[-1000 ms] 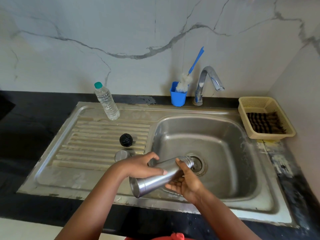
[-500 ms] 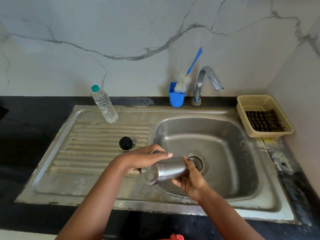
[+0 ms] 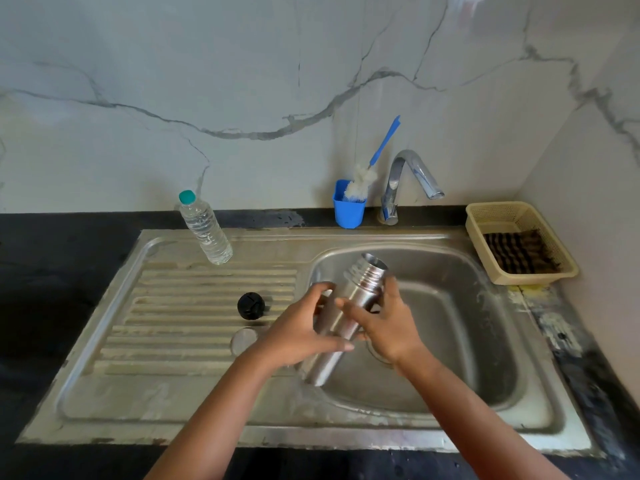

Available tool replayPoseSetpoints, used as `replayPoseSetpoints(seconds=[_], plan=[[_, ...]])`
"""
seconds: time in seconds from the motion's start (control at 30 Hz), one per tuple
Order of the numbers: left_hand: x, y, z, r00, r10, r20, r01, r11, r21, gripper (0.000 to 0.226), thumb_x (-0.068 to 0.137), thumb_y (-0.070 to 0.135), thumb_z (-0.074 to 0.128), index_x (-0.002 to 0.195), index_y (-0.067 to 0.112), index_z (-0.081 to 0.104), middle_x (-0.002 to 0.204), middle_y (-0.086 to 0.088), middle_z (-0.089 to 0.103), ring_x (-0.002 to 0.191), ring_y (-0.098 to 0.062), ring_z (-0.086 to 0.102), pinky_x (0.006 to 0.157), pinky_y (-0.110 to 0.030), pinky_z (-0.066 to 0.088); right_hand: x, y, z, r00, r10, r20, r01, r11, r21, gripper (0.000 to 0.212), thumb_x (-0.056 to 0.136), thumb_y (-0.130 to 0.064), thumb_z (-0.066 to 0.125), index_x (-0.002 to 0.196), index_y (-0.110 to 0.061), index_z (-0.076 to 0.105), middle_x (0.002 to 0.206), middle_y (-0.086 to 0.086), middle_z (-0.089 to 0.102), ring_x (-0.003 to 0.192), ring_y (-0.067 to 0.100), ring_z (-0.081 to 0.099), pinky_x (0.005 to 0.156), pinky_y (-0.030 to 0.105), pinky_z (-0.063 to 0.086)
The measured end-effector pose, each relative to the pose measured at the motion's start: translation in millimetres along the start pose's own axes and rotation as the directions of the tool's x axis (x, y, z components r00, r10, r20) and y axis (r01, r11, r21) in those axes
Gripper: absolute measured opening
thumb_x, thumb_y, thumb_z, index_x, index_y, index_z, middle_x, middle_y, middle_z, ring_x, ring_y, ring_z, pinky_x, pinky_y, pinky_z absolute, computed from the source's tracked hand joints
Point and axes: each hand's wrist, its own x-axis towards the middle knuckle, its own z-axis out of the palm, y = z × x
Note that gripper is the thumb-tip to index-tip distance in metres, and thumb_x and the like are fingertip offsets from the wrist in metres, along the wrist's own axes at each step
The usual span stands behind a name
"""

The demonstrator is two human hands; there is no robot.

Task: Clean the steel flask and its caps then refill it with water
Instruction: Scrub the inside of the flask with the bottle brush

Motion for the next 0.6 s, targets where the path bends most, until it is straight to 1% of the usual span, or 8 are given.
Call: replayPoseSetpoints(seconds=[0.07,0.17,0.3,0.37,0.43,0.5,0.53,0.6], plan=[[3.6,2.1,8.8,0.986,0.053,-0.160,-0.061,0.997,-0.045,0.085,0.063,0.044,0.088,0.131,0.043,0.037,0.115,0.021,0.063,0.100,0.003,0.062,0.081,-0.025,0.053,-0.3,-19.5,2.7,0.988,-0.155,0.017,0.155,0.961,-0.227,0.066,0.070,-0.050,0.083,0.117,-0.027,0.042,0.098,-0.008,0.068,0.083,0.010,0.069,0.073,0.035,0.059],[8.6,-2.0,16.1,0.905,0.038,-0.424,-0.086,0.992,-0.094,0.068,0.059,0.043,0.086,0.113,0.039,0.045,0.099,0.015,0.070,0.087,-0.003,0.068,0.073,-0.037,0.058,8.8,-48.4,1.9,0.957,-0.220,0.192,0.276,0.894,-0.353,0.065,0.077,-0.055,0.074,0.124,-0.027,0.039,0.106,-0.011,0.064,0.092,0.010,0.066,0.079,0.031,0.056],[6.5,-4.9,12.9,0.831,-0.055,-0.554,-0.100,0.964,-0.246,0.065,0.063,0.029,0.092,0.111,0.033,0.048,0.099,0.018,0.066,0.084,0.011,0.062,0.070,-0.014,0.049,49.6,-92.3,-18.7,0.870,-0.415,0.265,0.488,0.657,-0.575,0.052,0.097,-0.053,0.047,0.137,-0.019,0.042,0.122,0.008,0.064,0.105,0.024,0.064,0.088,0.045,0.054],[6.9,-6.5,10.3,0.829,-0.102,-0.550,-0.127,0.923,-0.363,0.061,0.066,0.020,0.091,0.107,0.035,0.049,0.101,0.014,0.067,0.082,0.012,0.062,0.066,-0.008,0.048,81.6,-116.0,-26.0,0.777,-0.574,0.259,0.532,0.379,-0.757,0.047,0.098,-0.040,0.055,0.136,-0.013,0.048,0.123,0.012,0.062,0.114,0.032,0.058,0.096,0.045,0.048],[8.7,-8.5,7.3,0.822,-0.147,-0.550,-0.151,0.876,-0.459,0.058,0.068,0.012,0.089,0.105,0.035,0.050,0.101,0.010,0.067,0.081,0.008,0.064,0.065,-0.008,0.049,117.8,-137.3,-26.4,0.688,-0.605,0.401,0.427,-0.109,-0.897,0.046,0.093,-0.024,0.063,0.134,-0.005,0.051,0.128,0.018,0.058,0.132,0.040,0.044,0.115,0.050,0.030],[9.4,-8.3,4.8,0.826,-0.180,-0.535,-0.166,0.828,-0.535,0.056,0.071,0.010,0.087,0.107,0.034,0.051,0.102,0.008,0.068,0.082,0.005,0.067,0.066,-0.011,0.051,145.6,-154.8,-24.5,0.812,-0.339,0.476,0.260,-0.520,-0.814,0.048,0.097,-0.021,0.052,0.141,-0.005,0.042,0.146,0.018,0.043,0.148,0.039,0.018,0.122,0.052,0.003],[9.9,-8.9,4.0,0.831,-0.195,-0.521,-0.167,0.806,-0.568,0.055,0.072,0.009,0.086,0.108,0.033,0.052,0.102,0.006,0.068,0.082,0.003,0.067,0.067,-0.013,0.052,156.5,-160.6,-23.3,0.864,-0.240,0.443,0.198,-0.647,-0.737,0.049,0.099,-0.023,0.048,0.144,-0.007,0.039,0.151,0.017,0.038,0.150,0.038,0.011,0.121,0.052,-0.003],[11.3,-10.0,1.6,0.842,-0.211,-0.496,-0.165,0.775,-0.611,0.053,0.074,0.009,0.085,0.110,0.032,0.053,0.101,0.002,0.069,0.081,0.002,0.068,0.070,-0.018,0.052,174.3,-166.8,-18.7,0.921,-0.133,0.365,0.159,-0.727,-0.668,0.042,0.099,-0.027,0.048,0.139,-0.014,0.048,0.144,0.012,0.049,0.148,0.035,0.021,0.119,0.052,-0.008]])
